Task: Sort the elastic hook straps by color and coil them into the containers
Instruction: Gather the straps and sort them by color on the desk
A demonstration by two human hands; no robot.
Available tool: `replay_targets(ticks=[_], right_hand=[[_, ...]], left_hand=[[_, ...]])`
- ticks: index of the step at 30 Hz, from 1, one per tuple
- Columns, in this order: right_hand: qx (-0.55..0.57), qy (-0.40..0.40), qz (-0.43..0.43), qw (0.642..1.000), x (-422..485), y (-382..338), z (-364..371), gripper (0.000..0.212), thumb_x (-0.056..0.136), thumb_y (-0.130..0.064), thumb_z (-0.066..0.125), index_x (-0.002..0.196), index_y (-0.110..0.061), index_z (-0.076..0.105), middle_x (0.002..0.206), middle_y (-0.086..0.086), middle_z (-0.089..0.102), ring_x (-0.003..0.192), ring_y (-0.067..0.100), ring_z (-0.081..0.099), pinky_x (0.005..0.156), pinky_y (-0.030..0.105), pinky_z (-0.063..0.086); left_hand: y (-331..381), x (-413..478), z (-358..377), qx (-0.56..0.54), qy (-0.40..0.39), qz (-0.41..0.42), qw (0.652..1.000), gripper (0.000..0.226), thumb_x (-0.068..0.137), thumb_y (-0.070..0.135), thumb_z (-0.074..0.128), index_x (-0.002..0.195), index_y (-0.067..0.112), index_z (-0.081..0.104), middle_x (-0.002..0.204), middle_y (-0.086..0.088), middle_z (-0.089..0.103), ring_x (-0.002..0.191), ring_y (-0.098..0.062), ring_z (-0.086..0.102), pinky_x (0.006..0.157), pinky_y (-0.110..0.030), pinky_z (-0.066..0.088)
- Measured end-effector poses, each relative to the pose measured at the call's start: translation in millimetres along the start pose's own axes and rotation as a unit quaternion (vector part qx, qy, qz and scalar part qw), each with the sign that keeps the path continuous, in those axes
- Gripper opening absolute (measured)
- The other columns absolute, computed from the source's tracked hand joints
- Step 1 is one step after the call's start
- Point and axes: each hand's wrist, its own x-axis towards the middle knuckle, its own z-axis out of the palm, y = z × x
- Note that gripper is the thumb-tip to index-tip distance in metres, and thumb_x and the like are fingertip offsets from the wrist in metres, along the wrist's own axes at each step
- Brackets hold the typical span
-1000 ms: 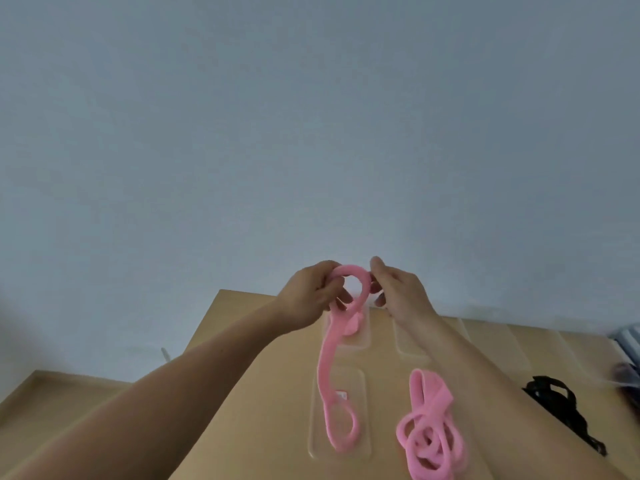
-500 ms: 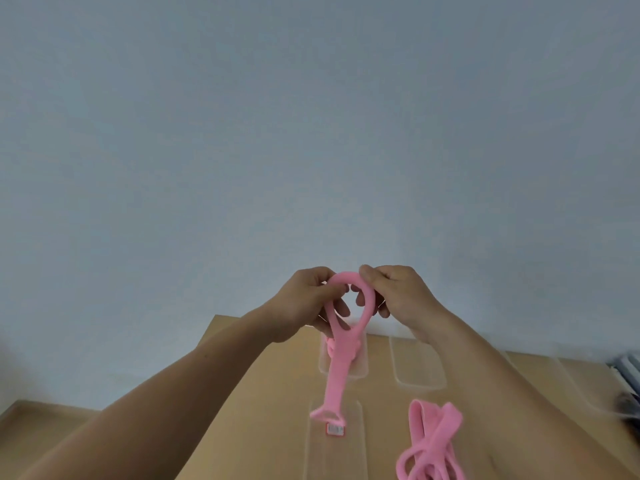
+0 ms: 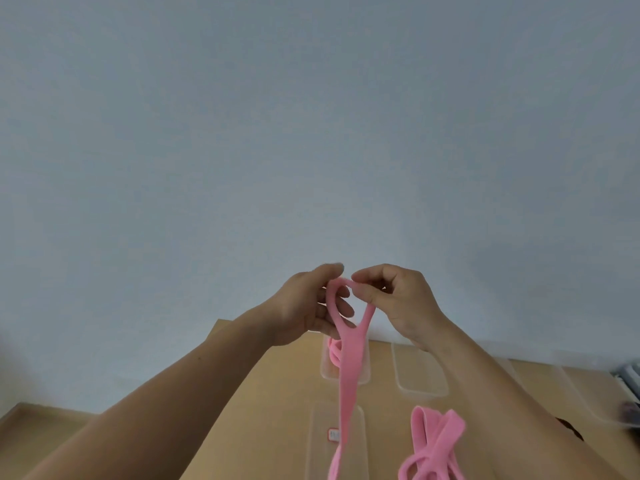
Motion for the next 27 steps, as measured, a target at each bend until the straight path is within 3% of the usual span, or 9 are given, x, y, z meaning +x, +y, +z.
replay_targets(ticks=[3,8,12,15,18,22,27], right_hand=[[0.001,-0.017,-0.006,1.000,-7.6,2.7,-0.9,0.016,0.079,-0.017,0.082,0.083,-0.031,0.074,0.076,-0.012,0.071,0.075,0.006,0.069,0.075,0.021,0.057],[-0.025,0.003,0.010,1.000,-14.1,5.6,-6.3,0.010,0.085,-0.026,0.075,0.091,-0.033,0.073,0.077,-0.014,0.069,0.068,0.002,0.062,0.067,0.017,0.051],[0.010,-0.036,0.067,0.997,-18.5,4.3,-7.6,0.015,0.096,-0.028,0.061,0.093,-0.020,0.074,0.081,0.002,0.074,0.064,0.015,0.066,0.058,0.027,0.051],[0.001,-0.044,0.064,0.997,-21.6,5.1,-5.6,0.014,0.088,-0.025,0.074,0.087,-0.012,0.072,0.073,0.005,0.073,0.059,0.017,0.067,0.053,0.025,0.050],[-0.021,-0.021,0.023,0.999,-23.4,7.5,-2.9,0.009,0.086,-0.019,0.076,0.084,-0.012,0.071,0.067,0.004,0.070,0.056,0.016,0.065,0.052,0.024,0.050],[-0.044,-0.011,-0.025,0.999,-27.3,9.6,-0.4,0.006,0.089,-0.015,0.073,0.083,-0.017,0.071,0.069,0.002,0.069,0.056,0.013,0.065,0.053,0.022,0.051],[-0.063,0.008,-0.050,0.997,-29.9,11.9,3.8,0.015,0.088,-0.009,0.072,0.084,-0.024,0.070,0.069,-0.005,0.068,0.057,0.012,0.066,0.054,0.021,0.051]], left_hand=[[-1.1,-1.4,2.0,0.026,0.006,0.028,0.999,0.027,0.096,0.026,0.061,0.101,0.000,0.061,0.088,-0.016,0.070,0.079,-0.038,0.071,0.070,-0.041,0.059],[-5.7,-5.7,7.9,0.057,0.032,0.119,0.991,0.014,0.089,0.006,0.070,0.098,0.001,0.060,0.088,-0.019,0.069,0.082,-0.039,0.073,0.073,-0.041,0.060],[-9.3,-6.0,10.2,0.146,0.083,0.179,0.970,0.010,0.089,0.002,0.069,0.094,0.003,0.061,0.089,-0.019,0.071,0.081,-0.032,0.074,0.074,-0.040,0.060],[-13.8,-7.6,12.1,0.185,0.098,0.198,0.957,0.008,0.090,-0.004,0.063,0.094,0.003,0.062,0.089,-0.018,0.072,0.080,-0.026,0.074,0.078,-0.041,0.060],[-18.2,-9.5,14.3,0.172,0.102,0.168,0.965,0.012,0.090,0.005,0.065,0.100,0.004,0.058,0.096,-0.016,0.070,0.084,-0.023,0.075,0.081,-0.042,0.061],[-14.6,-11.7,9.9,0.093,0.069,0.046,0.992,0.030,0.089,0.021,0.068,0.111,0.005,0.056,0.101,-0.020,0.072,0.089,-0.029,0.074,0.080,-0.042,0.061],[-7.4,-18.1,1.4,0.043,-0.015,-0.032,0.998,0.028,0.087,0.023,0.074,0.100,0.000,0.064,0.096,-0.019,0.073,0.079,-0.032,0.071,0.070,-0.034,0.058]])
